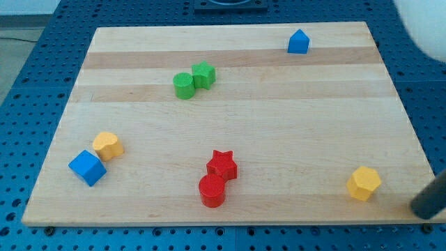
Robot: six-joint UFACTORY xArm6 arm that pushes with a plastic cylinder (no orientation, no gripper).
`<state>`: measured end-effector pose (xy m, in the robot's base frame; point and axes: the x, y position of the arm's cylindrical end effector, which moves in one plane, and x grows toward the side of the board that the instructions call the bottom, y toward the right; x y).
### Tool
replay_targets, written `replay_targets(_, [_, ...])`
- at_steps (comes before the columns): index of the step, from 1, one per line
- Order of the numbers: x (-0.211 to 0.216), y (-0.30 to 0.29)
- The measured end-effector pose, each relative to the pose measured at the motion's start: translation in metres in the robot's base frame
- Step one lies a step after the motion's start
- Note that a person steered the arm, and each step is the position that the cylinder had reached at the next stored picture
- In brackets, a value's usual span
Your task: Push the yellow hexagon towards the red star
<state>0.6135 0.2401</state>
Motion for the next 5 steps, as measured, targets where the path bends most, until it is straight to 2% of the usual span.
replay_targets(2, [-0.095,-0.132])
replay_targets(3, [-0.068,-0.069])
replay_targets(4, [-0.012,-0.063])
replay_targets(5, [-0.014,-0.118])
